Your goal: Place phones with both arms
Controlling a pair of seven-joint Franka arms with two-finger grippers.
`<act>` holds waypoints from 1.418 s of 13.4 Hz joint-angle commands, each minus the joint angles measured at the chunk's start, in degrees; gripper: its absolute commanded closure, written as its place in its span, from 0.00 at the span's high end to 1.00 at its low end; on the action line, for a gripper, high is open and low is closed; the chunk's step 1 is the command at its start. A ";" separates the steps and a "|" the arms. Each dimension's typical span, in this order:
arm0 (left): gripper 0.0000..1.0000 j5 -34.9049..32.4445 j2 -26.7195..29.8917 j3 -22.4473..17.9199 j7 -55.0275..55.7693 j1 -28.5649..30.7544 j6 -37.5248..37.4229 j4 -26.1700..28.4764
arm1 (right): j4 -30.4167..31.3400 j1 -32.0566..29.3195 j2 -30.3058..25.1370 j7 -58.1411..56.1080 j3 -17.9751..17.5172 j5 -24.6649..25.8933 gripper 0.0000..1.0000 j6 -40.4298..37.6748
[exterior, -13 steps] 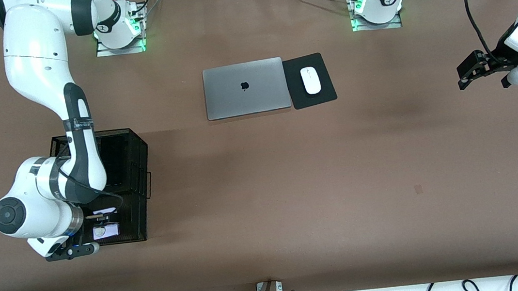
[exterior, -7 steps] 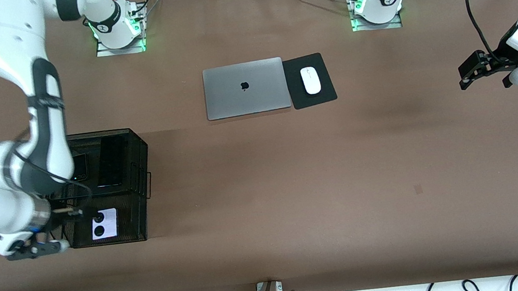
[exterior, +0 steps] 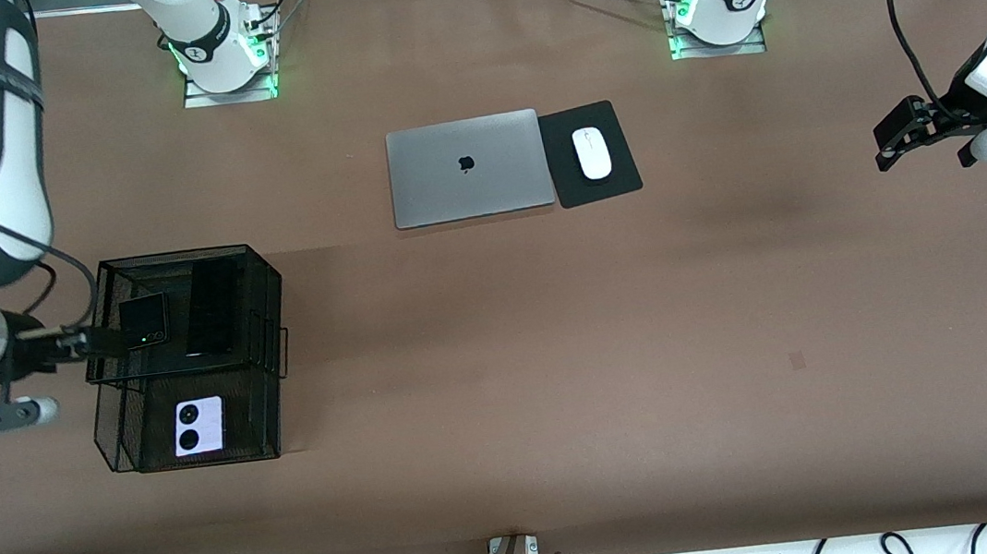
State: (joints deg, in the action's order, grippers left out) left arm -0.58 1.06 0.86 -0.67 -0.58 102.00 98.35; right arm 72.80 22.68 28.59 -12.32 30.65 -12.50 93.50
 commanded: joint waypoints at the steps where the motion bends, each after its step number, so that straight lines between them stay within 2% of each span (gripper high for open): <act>1: 1.00 -1.26 -0.71 -0.07 -0.82 -0.04 -1.36 -1.67 | 16.63 0.35 -14.57 2.81 -4.70 6.67 1.00 4.84; 3: 1.00 -1.26 -0.71 -0.07 -0.82 -0.12 -1.36 -1.67 | 20.09 -2.96 -19.78 6.59 -9.70 10.98 1.00 4.68; 4: 1.00 -1.17 -0.80 -0.07 -0.82 -0.12 -1.36 -1.67 | 20.62 -6.73 -21.54 7.13 -14.16 12.57 1.00 4.24; 6: 1.00 -1.17 -0.80 -0.07 -0.82 -0.12 -1.36 -1.67 | 20.98 -16.13 -23.92 8.19 -23.31 13.99 1.00 2.49; 9: 1.00 -1.09 -0.80 -0.07 -0.82 -0.12 -1.36 -1.67 | 20.54 -25.90 -25.33 8.19 -31.49 14.08 1.00 1.34; 10: 1.00 -1.17 -0.80 -0.07 -0.82 -0.12 -1.36 -1.67 | 20.45 -26.97 -25.77 8.10 -32.66 14.43 1.00 1.08; 14: 1.00 -1.00 -0.80 -0.07 -0.82 -0.12 -1.45 -1.67 | 17.83 -26.89 -25.95 8.02 -32.49 15.48 1.00 -3.39; 19: 1.00 -1.00 -0.80 -0.07 -0.82 -0.12 -1.45 -1.67 | 17.37 -26.89 -25.87 8.28 -32.58 15.49 1.00 -4.20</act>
State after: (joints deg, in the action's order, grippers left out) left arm -0.58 0.93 0.86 -0.67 -0.58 101.99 98.35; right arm 90.56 -3.05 3.23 -4.72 -0.59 1.99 90.53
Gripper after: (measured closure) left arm 0.000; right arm 0.000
